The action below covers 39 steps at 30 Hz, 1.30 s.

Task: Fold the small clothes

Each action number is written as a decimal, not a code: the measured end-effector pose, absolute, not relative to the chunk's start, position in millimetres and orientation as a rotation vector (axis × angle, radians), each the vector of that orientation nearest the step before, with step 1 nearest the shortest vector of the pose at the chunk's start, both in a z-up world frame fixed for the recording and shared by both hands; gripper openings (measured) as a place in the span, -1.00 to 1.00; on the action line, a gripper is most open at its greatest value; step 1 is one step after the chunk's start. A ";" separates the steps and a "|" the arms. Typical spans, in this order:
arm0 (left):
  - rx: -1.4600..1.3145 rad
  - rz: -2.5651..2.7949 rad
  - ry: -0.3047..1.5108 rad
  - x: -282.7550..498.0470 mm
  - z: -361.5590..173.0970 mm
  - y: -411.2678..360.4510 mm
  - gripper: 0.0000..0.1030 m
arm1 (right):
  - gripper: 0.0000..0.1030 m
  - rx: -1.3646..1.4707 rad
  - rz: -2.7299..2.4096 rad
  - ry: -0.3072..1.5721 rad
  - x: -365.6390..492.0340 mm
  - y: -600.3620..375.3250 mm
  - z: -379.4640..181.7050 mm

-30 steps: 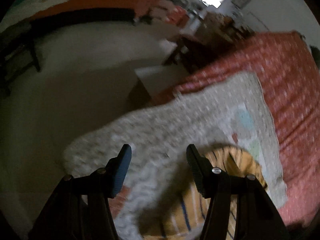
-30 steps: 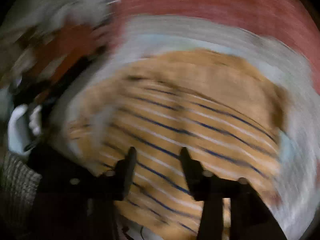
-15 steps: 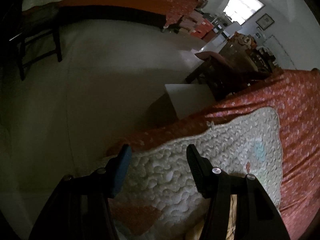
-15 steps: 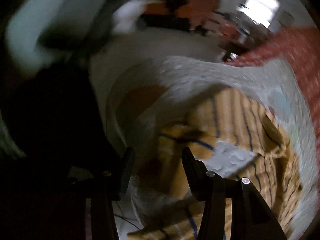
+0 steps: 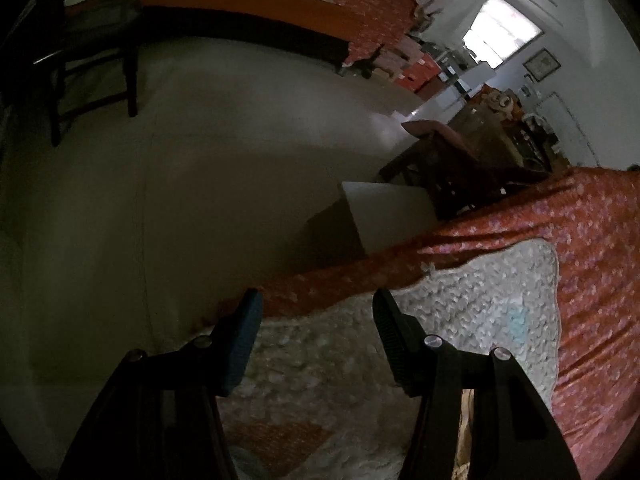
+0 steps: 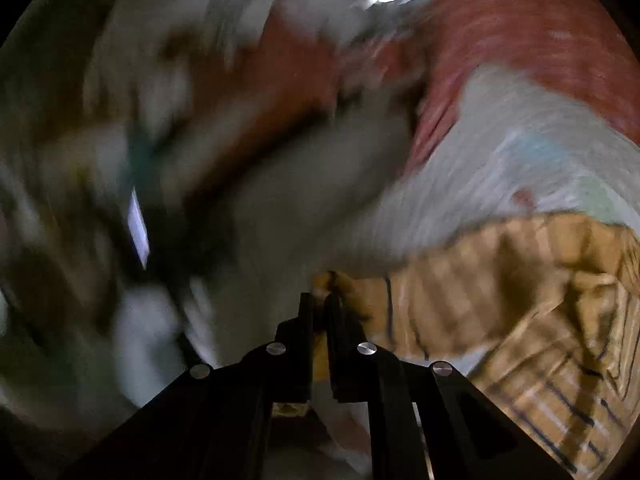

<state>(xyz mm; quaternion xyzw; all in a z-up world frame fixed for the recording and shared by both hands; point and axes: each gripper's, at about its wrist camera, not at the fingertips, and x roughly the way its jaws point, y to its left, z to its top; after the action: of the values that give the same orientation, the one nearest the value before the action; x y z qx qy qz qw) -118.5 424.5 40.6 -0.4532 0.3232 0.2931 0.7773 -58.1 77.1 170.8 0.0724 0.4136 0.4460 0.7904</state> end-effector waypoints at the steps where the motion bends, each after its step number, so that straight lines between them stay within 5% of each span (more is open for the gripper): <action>1: -0.970 0.625 0.702 -116.3 41.4 422.1 0.09 | -0.88 0.281 0.931 0.864 -41.1 45.4 186.1; 8: -0.891 0.537 0.743 -90.7 47.2 391.1 0.09 | -0.88 0.638 0.409 0.811 24.7 -169.2 160.5; 15: -0.774 0.442 0.803 -57.6 51.8 343.8 0.09 | -0.79 0.265 -0.179 0.891 25.7 -260.6 85.5; 18: -0.679 0.374 0.833 -37.3 54.6 312.2 0.09 | -0.39 0.333 -0.117 0.897 14.0 -273.3 77.6; 34: -0.270 -0.224 1.187 112.5 0.7 85.8 0.19 | 0.01 -0.032 0.206 0.964 18.9 -189.7 39.7; 36: -0.214 -0.218 1.202 118.7 -1.5 75.5 -0.26 | -0.10 -0.101 0.194 0.997 26.0 -182.8 30.7; 37: -0.209 -0.213 1.202 120.8 1.2 74.5 -0.69 | -0.95 -0.133 0.190 1.034 31.4 -181.6 27.6; 39: -0.252 -0.213 1.171 119.7 10.0 79.9 -0.70 | -0.93 -0.121 0.153 1.012 37.4 -192.7 38.1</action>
<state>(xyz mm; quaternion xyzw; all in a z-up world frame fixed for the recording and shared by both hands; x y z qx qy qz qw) 119.7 79.9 10.0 -0.1184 0.5500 -0.1002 0.8207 37.4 -192.7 38.1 -0.0579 0.4840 0.0733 0.8701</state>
